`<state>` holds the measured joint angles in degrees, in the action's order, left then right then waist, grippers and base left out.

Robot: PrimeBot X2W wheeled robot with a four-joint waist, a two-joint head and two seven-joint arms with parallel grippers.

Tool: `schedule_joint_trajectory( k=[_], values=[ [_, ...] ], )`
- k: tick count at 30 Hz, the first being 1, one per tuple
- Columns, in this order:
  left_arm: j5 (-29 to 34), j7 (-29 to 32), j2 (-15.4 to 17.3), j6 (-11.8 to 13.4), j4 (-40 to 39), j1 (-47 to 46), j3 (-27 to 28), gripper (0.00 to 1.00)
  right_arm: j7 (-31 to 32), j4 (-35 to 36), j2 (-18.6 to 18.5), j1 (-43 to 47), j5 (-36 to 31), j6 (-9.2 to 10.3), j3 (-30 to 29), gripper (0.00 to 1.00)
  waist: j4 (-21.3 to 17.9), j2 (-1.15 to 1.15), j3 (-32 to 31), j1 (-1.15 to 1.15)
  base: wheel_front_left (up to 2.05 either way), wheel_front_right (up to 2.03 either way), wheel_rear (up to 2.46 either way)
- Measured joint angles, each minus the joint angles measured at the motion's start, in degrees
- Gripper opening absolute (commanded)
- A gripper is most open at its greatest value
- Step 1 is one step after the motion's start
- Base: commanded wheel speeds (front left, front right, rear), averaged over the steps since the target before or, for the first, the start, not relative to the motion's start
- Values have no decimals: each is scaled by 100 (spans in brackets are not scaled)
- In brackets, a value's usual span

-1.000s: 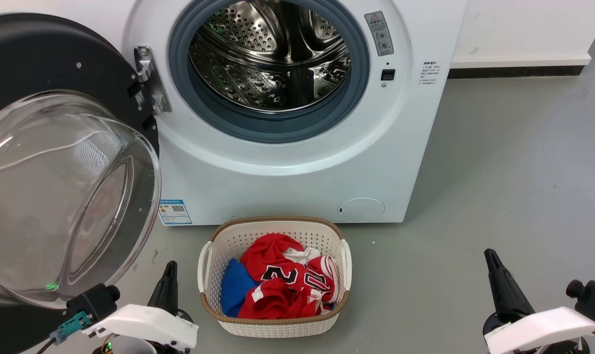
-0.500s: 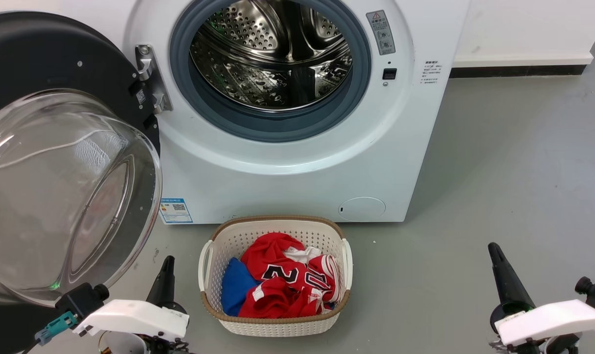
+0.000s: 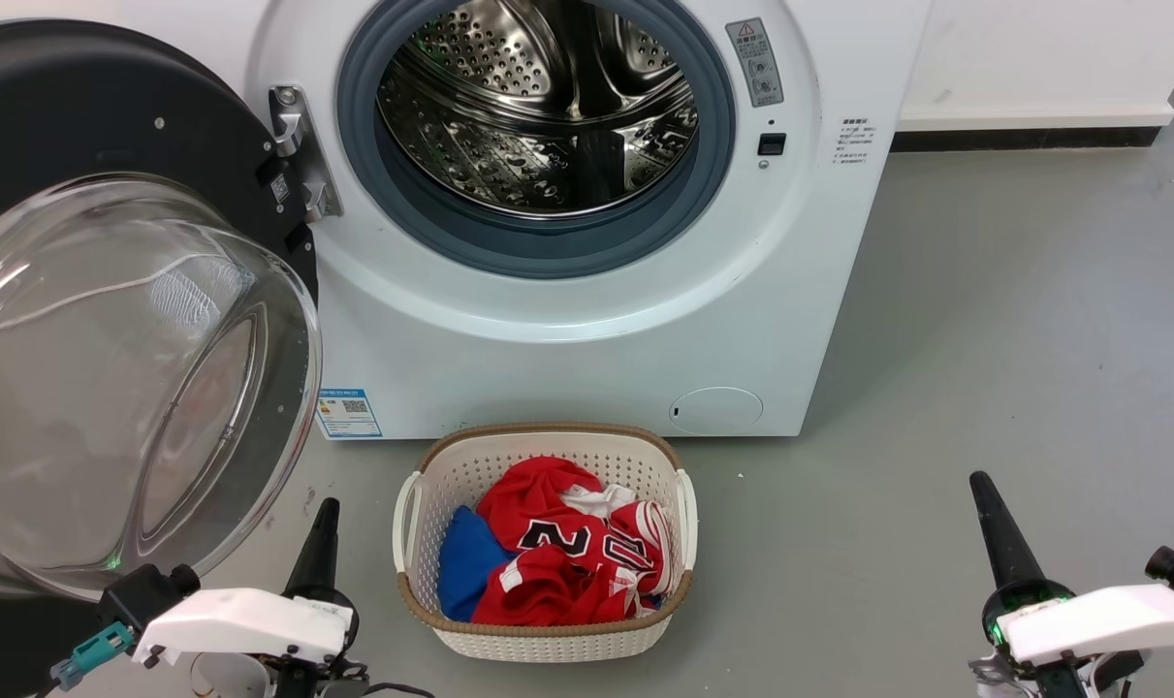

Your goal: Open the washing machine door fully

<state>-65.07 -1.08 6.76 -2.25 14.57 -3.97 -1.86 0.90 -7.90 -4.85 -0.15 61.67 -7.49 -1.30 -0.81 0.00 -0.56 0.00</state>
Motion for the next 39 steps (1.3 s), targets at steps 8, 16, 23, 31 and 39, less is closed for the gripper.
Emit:
schedule_joint_trajectory(
  k=[8, 16, 23, 31, 39],
  values=[
    [-410, 121, -45, -81, -5, -19, 115, 0, 63, -98, 3, -106, 474, 0, -44, 0, 10, 0, 9, 0, 0, 0, 0],
    [-794, 230, -119, -149, -13, -77, 242, 0, 118, -180, 8, -176, 931, 0, -96, 0, 19, 0, 18, 0, 0, 0, 0],
    [-1105, 312, -163, -212, -18, -93, 348, 0, 170, -247, 15, -230, 1304, 0, -136, 0, 28, 0, 25, 0, 0, 0, 0],
    [-1445, 404, -201, -280, -25, -107, 442, 0, 219, -322, 25, -318, 1702, 0, -180, 0, 37, 0, 34, 0, 0, 0, 0],
    [-1757, 502, -240, -333, -30, -125, 556, 0, 268, -387, 36, -351, 2071, 0, -222, 0, 47, 0, 43, 0, 0, 0, 0]
  ],
)
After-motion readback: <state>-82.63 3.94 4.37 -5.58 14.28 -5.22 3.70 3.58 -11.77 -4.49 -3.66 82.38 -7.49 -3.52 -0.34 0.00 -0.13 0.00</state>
